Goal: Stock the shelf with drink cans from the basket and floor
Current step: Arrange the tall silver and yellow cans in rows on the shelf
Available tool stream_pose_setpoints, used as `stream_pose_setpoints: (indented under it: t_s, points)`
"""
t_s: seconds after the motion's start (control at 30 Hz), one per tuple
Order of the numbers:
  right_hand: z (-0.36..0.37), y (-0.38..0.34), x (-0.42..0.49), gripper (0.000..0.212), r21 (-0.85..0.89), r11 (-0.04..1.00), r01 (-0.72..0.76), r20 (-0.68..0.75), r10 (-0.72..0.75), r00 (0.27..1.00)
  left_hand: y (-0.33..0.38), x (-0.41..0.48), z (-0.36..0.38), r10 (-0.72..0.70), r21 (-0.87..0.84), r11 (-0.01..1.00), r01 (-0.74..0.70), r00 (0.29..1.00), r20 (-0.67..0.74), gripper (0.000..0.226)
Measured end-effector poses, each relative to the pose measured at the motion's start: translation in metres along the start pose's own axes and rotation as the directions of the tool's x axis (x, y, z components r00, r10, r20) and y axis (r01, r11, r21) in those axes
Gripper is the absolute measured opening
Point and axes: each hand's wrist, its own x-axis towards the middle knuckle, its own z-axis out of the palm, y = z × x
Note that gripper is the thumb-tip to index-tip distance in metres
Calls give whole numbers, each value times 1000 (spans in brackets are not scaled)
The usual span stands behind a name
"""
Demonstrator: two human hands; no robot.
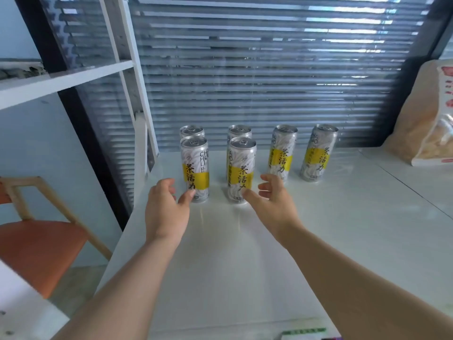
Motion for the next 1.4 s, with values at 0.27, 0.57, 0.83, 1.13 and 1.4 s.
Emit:
stream_pose_setpoints:
  t_s: [0.27, 0.57, 0.83, 1.13, 1.4]
  points:
    - [-47, -4, -52, 34, 48, 999, 9, -100, -4, 995, 55, -73, 3, 79, -47, 996, -78, 997, 21, 24]
    - [-177, 25, -154, 27, 59, 997, 40, -141, -32, 989, 122, -213, 33, 160, -121, 982, -146, 981, 114, 29]
    - [-335, 117, -298, 39, 86, 992, -92, -296, 113, 948, 155, -415, 85, 74, -147, 989, -22, 930, 361, 41]
    - [-466, 283, -437, 25, 179, 895, -409, -427, 445, 787, 127, -604, 193, 17, -27, 1000, 2, 734, 679, 37]
    - [-484, 396, -492, 31, 299, 752, -587, -507, 647, 570, 73, -664, 269, -50, 103, 993, -53, 610, 791, 33]
